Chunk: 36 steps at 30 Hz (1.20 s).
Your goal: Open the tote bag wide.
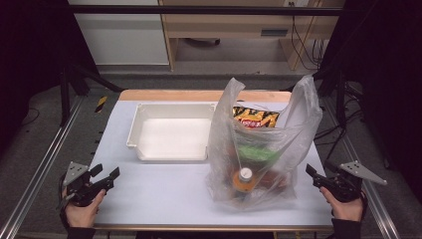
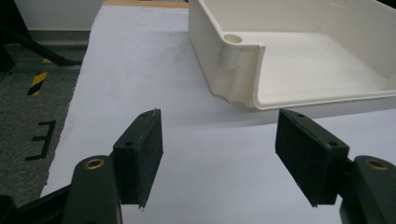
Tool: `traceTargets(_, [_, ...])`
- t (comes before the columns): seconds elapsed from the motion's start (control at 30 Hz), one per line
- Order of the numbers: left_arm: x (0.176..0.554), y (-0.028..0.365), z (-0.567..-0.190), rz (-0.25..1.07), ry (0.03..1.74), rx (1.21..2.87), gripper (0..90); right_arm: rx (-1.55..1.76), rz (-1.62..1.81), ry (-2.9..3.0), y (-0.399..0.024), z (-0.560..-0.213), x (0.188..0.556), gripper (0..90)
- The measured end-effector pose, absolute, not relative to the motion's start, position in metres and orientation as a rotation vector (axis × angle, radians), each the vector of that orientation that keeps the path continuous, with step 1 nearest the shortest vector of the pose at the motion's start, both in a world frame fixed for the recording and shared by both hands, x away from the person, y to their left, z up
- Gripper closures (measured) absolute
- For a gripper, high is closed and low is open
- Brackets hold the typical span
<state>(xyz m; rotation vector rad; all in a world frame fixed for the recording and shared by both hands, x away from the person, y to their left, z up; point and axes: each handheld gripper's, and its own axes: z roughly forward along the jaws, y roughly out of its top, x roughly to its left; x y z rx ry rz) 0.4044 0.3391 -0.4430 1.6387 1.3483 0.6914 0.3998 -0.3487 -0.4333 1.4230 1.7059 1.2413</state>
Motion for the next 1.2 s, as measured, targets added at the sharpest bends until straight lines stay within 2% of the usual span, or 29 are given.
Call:
traceTargets(0.47, [0.404, 0.317, -0.423, 0.703, 1.25, 1.65, 33.8, 1.33, 1.353, 1.716, -0.332, -0.4, 0.387, 35.2])
traceTargets(0.97, [0.404, 0.272, -0.405, 0.635, 1.151, 1.679, 33.4, 1.26, 1.44, 1.711, -0.32, -0.377, 0.378, 31.8])
traceTargets(1.2, [0.413, 0.243, -0.382, 0.615, 1.081, 1.662, 33.3, 1.224, 1.464, 1.74, -0.308, -0.366, 0.382, 29.6])
